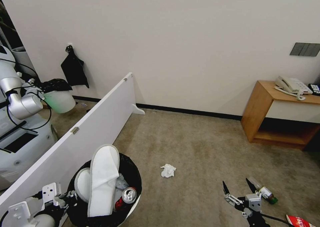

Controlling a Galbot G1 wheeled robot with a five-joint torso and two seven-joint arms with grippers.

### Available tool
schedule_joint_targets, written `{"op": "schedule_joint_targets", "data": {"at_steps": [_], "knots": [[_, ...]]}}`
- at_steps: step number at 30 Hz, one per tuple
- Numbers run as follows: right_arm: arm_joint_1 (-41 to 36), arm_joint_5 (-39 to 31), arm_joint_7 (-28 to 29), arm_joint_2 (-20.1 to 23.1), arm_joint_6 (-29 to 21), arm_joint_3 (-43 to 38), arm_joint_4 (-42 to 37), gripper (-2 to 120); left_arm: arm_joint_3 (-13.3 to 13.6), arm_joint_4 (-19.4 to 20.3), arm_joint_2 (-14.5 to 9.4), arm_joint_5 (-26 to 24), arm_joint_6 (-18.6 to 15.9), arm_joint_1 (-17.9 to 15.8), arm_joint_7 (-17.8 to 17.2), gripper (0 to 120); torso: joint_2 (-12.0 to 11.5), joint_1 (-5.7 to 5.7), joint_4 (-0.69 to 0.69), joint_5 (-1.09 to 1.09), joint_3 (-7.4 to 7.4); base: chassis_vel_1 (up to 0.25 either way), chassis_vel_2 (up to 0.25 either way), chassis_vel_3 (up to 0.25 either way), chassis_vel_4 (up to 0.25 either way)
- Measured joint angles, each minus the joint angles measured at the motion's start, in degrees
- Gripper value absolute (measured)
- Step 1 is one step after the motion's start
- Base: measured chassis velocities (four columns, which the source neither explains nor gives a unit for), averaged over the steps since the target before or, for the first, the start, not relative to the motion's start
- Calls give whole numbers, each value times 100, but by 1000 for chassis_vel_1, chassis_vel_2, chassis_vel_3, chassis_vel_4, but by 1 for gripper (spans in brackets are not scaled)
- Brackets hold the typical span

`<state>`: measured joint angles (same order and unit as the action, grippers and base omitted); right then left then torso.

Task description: Pick up the trash bin, then pick up the garbage from the floor and place it into the trash bin.

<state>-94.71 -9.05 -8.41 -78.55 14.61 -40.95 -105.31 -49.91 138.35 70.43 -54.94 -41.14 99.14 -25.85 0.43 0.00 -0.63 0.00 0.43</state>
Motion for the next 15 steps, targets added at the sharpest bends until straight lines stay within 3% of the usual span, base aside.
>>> {"op": "schedule_joint_targets", "data": {"at_steps": [15], "knots": [[66,-39,-21,12,-10,30,56,100,33,-67,-11,-4,-5,-72,-10,2,0,0,0,0,0,-51,64,46,-58]]}}
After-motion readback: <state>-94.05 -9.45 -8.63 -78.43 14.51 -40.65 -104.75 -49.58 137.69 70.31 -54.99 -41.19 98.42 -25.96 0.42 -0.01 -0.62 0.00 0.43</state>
